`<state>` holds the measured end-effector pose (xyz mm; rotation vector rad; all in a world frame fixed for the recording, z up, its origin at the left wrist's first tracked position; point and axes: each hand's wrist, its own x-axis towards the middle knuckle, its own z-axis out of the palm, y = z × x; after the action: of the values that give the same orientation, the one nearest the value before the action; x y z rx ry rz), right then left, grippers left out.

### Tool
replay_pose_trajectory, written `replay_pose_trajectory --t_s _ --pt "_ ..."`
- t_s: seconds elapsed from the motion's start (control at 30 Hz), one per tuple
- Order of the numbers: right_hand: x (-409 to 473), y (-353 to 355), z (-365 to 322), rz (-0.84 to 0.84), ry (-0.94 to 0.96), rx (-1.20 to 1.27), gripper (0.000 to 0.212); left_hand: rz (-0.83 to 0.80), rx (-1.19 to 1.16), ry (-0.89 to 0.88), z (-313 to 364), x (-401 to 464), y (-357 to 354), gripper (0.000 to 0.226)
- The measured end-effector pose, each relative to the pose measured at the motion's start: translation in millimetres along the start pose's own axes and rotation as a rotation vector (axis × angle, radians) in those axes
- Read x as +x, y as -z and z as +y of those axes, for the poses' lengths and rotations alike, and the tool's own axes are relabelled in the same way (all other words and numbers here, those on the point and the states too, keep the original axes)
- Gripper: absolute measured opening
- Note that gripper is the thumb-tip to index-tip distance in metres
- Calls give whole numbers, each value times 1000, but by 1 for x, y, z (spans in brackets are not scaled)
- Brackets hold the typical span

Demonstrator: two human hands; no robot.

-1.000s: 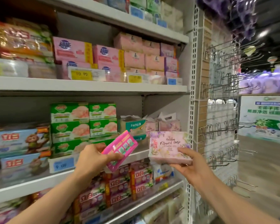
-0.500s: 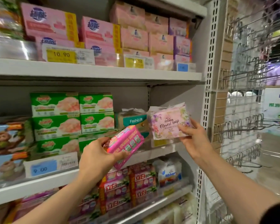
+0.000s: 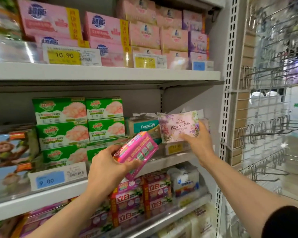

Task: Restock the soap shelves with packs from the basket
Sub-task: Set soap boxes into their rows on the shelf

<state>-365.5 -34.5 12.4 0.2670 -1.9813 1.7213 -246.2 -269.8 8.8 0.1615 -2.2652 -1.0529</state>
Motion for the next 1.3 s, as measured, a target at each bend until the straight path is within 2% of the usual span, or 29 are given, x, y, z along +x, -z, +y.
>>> replay_pose_trajectory --t_s 0.1,0.17,0.23,0.3,0.57,0.73,0.83,0.97,1.07,1.13,1.3 --pt "-2 -11 -5 116 98 -401 93 -10 33 -5 1 -1 0 71" --pt "-3 -15 -11 198 99 -700 112 -16 44 -26 1 -2 0 68" --pt "-5 -22 -21 236 84 -787 131 -20 41 -35 0 -3 1 66" --pt "-5 -31 -28 240 93 -812 136 -22 31 -39 0 -2 1 67" --pt "0 -51 -37 243 -4 -890 124 -29 17 -48 -2 -4 2 74" --pt "2 -40 -34 262 81 -609 111 -30 14 -42 -3 -3 3 70" --pt "6 -37 -25 210 160 -473 110 -35 25 -40 -3 -2 3 74" --pt "14 -37 -12 114 173 -320 111 -40 29 -52 -3 -2 2 74" --pt "17 -35 2 80 182 -268 103 -33 38 -46 -4 0 2 75" --pt "18 -38 10 79 199 -266 96 -22 49 -46 -5 1 1 75" --pt "29 -46 20 126 225 -480 84 -10 81 -36 -7 1 -1 82"
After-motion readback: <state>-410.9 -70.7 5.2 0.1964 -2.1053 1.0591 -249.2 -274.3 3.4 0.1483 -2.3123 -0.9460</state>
